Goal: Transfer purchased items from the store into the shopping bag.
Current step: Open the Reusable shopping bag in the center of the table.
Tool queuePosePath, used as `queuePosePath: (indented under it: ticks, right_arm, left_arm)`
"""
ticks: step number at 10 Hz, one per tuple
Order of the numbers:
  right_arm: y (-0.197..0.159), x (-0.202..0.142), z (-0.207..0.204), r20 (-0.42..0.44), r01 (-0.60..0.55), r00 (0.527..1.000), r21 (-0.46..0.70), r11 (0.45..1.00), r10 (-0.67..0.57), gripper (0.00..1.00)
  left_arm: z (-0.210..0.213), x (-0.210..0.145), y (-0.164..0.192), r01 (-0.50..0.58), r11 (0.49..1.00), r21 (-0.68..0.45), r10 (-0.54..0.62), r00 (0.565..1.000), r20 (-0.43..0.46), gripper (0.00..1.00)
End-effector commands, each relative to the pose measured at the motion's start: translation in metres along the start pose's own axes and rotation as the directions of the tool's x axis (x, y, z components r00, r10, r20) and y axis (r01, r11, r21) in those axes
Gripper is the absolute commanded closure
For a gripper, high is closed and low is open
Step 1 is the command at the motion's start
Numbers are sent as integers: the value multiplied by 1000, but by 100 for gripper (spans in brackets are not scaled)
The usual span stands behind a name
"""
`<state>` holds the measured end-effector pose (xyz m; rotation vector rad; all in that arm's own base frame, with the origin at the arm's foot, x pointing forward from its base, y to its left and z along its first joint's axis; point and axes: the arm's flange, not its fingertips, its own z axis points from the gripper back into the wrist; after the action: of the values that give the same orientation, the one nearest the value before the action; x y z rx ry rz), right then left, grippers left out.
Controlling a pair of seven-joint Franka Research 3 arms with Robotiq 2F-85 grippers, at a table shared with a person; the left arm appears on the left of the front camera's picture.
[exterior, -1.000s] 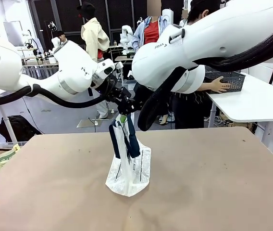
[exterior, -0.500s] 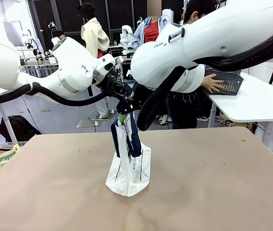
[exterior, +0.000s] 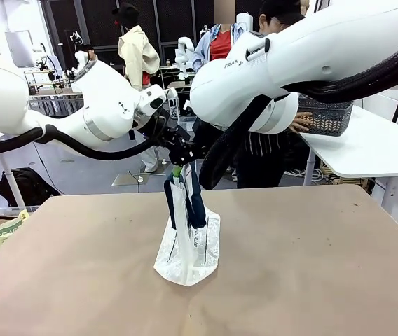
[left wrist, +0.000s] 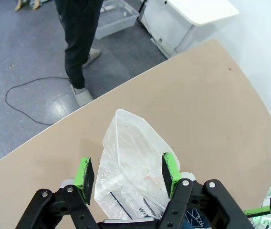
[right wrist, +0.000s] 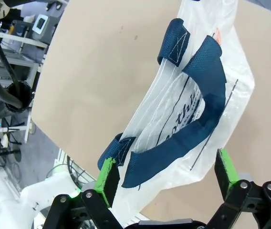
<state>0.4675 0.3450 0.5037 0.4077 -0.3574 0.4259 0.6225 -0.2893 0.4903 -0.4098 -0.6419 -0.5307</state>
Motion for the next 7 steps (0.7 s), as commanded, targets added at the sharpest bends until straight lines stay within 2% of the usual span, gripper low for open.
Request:
queuePosePath:
  ticks: [1,7]
  right_arm:
    - [0,-3,-2,-8,2,1000,-25,1000,-2,0]
    - [-2,1,-9,-27,10,1000,-24,1000,-10,0]
  left_arm:
    - [7,-2,0,-23,999,31,25,998,-57,25]
    - [5,-1,1,-29,999,28,30,997,-70,25]
